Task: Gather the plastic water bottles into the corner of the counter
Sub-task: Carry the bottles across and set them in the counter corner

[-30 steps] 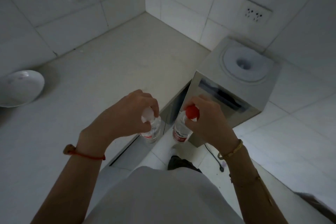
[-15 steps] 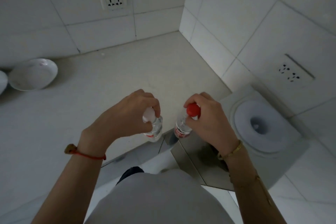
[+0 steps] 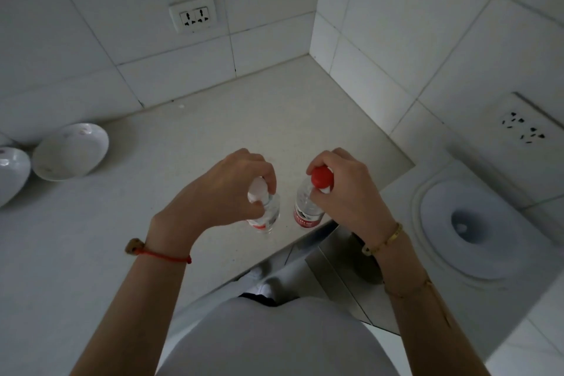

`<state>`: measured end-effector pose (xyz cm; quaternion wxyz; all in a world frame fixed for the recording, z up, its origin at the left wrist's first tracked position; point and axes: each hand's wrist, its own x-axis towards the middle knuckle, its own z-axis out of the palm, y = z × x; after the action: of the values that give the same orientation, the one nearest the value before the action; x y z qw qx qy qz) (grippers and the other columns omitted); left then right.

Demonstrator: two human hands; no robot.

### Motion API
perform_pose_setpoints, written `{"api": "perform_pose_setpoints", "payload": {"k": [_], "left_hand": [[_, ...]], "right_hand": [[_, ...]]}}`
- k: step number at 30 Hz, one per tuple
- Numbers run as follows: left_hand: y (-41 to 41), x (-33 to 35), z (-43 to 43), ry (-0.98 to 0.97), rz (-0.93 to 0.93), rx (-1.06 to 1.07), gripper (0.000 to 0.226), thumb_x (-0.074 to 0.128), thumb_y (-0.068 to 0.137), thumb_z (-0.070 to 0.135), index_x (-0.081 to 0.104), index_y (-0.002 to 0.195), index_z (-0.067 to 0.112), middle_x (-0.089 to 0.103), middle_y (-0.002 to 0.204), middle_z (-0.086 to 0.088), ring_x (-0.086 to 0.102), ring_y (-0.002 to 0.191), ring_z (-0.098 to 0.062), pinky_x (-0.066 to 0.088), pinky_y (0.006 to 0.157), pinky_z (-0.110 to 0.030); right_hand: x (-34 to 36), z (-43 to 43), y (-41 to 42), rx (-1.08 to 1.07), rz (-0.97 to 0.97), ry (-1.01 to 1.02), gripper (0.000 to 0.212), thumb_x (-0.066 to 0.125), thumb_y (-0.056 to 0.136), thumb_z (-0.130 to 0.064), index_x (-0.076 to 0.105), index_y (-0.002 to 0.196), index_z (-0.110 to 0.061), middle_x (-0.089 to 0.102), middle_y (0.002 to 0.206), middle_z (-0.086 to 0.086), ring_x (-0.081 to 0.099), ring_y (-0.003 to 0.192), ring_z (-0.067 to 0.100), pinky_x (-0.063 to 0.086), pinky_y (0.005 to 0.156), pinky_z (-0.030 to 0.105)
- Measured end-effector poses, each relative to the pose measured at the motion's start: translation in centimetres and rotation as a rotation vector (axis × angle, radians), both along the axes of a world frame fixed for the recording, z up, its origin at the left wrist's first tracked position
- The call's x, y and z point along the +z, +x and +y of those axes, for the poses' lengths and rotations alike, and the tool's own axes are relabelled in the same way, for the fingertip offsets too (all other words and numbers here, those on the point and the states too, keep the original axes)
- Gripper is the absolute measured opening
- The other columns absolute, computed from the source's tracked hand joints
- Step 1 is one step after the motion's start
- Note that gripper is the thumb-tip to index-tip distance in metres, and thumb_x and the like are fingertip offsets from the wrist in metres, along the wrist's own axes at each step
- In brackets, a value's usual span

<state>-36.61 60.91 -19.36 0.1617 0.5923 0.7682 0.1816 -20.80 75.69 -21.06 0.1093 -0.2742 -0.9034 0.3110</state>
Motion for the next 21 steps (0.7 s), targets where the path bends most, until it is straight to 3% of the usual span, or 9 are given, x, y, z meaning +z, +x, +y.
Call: {"api": "perform_pose_setpoints", "payload": {"k": [7, 12, 21], "left_hand": [[-3.9, 0.0, 1.1, 0.048, 0.031, -0.004, 0.032, 0.075, 0.067, 0.022, 0.059, 0.095, 0.03, 0.061, 0.091, 0.012, 0.049, 0.086, -0.011, 0.039, 0.068, -0.017], [-7.0, 0.2, 3.0, 0.071, 0.009, 0.005, 0.036, 0.074, 0.067, 0.017, 0.054, 0.095, 0.029, 0.059, 0.09, 0.009, 0.049, 0.084, -0.013, 0.043, 0.067, -0.026], [-12.7, 0.4, 8.8, 0.101, 0.017, 0.075, 0.033, 0.071, 0.065, 0.013, 0.053, 0.089, 0.026, 0.057, 0.085, 0.007, 0.048, 0.084, -0.016, 0.042, 0.067, -0.027]], "right_hand": [[0.5, 1.1, -3.1, -0.008, 0.014, 0.012, 0.034, 0.073, 0.075, -0.014, 0.057, 0.105, -0.018, 0.058, 0.109, 0.002, 0.056, 0.099, 0.016, 0.049, 0.091, 0.027], [1.1, 3.2, -6.1, -0.008, 0.038, 0.03, 0.029, 0.069, 0.071, -0.005, 0.061, 0.097, -0.016, 0.056, 0.101, 0.002, 0.057, 0.089, 0.018, 0.041, 0.077, 0.02], [1.1, 11.0, -12.5, 0.023, 0.052, 0.055, 0.029, 0.068, 0.068, -0.003, 0.061, 0.093, -0.016, 0.057, 0.097, 0.003, 0.058, 0.084, 0.019, 0.043, 0.075, 0.023]]}}
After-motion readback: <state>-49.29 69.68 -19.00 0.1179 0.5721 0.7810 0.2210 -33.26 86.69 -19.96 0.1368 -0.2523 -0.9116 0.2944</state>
